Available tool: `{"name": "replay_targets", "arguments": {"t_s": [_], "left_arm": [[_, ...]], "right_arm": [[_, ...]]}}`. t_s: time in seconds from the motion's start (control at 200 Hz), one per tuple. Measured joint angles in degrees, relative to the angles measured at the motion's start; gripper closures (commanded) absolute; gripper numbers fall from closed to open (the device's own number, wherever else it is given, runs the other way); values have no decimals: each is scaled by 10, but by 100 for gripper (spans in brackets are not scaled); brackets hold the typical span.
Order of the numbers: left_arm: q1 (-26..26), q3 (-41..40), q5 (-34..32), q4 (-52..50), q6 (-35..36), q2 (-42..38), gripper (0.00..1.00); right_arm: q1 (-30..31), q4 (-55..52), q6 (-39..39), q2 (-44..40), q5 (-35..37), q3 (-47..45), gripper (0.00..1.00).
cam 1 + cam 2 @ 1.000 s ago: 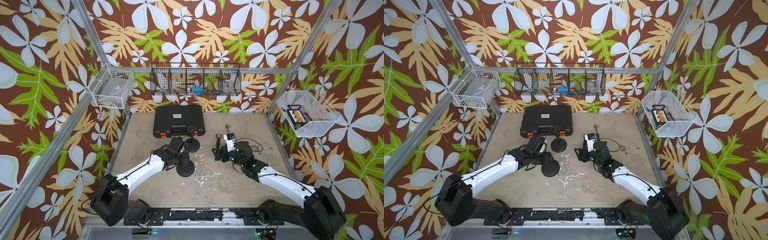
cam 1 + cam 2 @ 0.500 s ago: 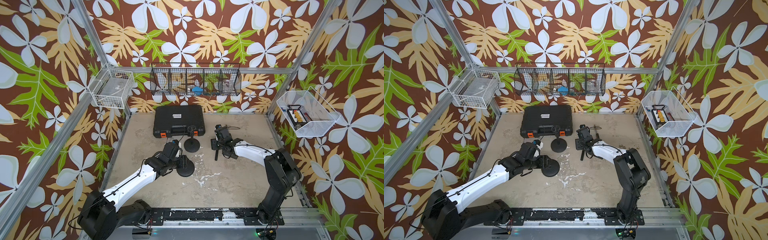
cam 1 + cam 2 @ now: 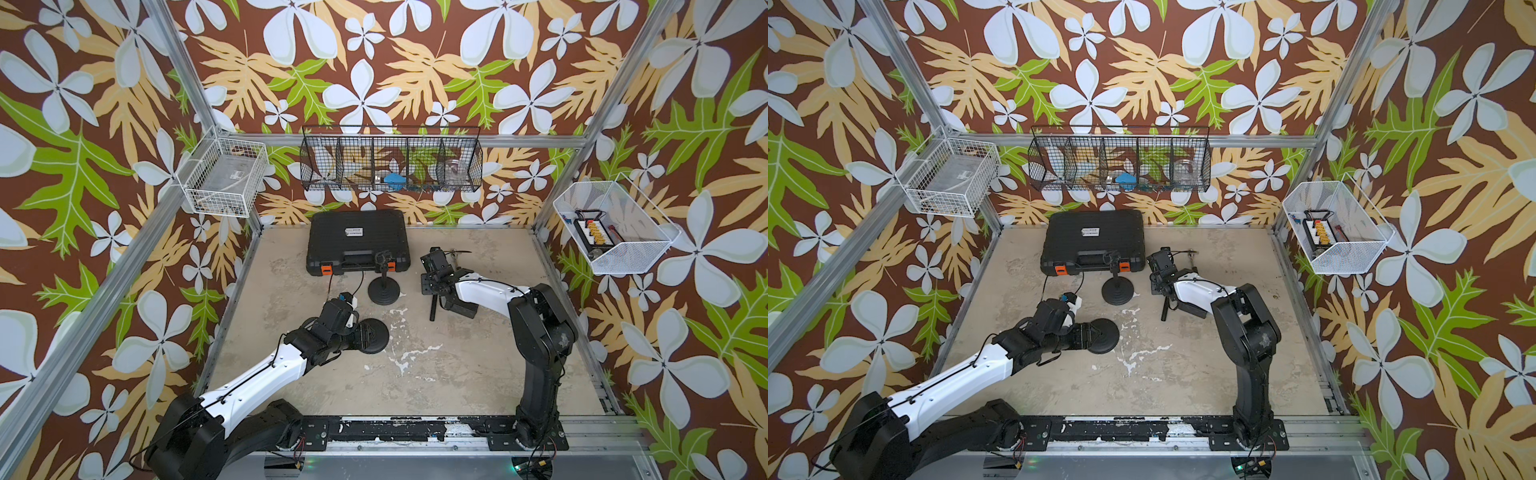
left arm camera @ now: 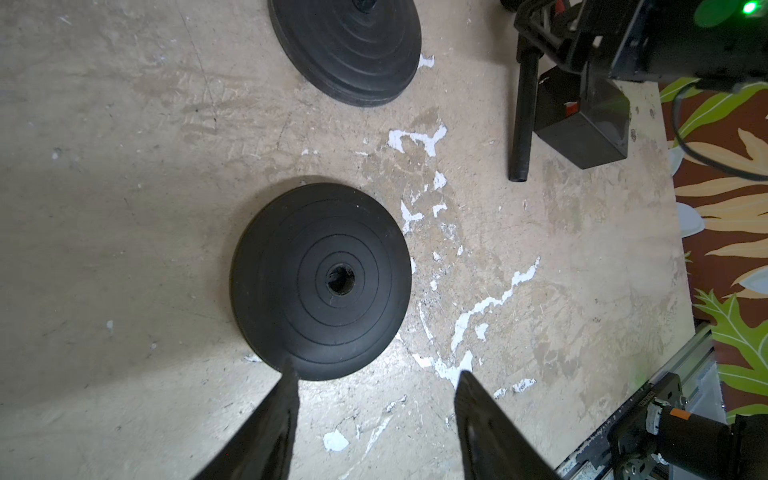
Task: Assemble a microphone stand
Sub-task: Pick up the microphone stand pole from the center of the board.
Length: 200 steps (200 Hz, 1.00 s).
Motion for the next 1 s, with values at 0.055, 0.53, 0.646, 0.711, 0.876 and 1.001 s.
{"name": "replay_targets", "arguments": {"t_s": [0.055,0.53,0.646,0.711,0.876,1.001], "left_arm": [[0,-1,0,3,-2,-4,38],[0,1,-1,4,-6,9,37],[0,1,-1,5,-10,8,37],[0,7,0,3,-10,8,37],[0,37,4,3,-5,8,39],[0,59,4,4,4,-7,39]], "right_arm": [[-2,-1,1,5,1,4,48],[-16,2,15,38,-3,12,70],[-16,3,17,21,-8,6,88],[-16,11,15,8,-15,2,96],[-12,34,16,-63,-30,-49,100],[0,63,16,-173,-41,-122,100]]}}
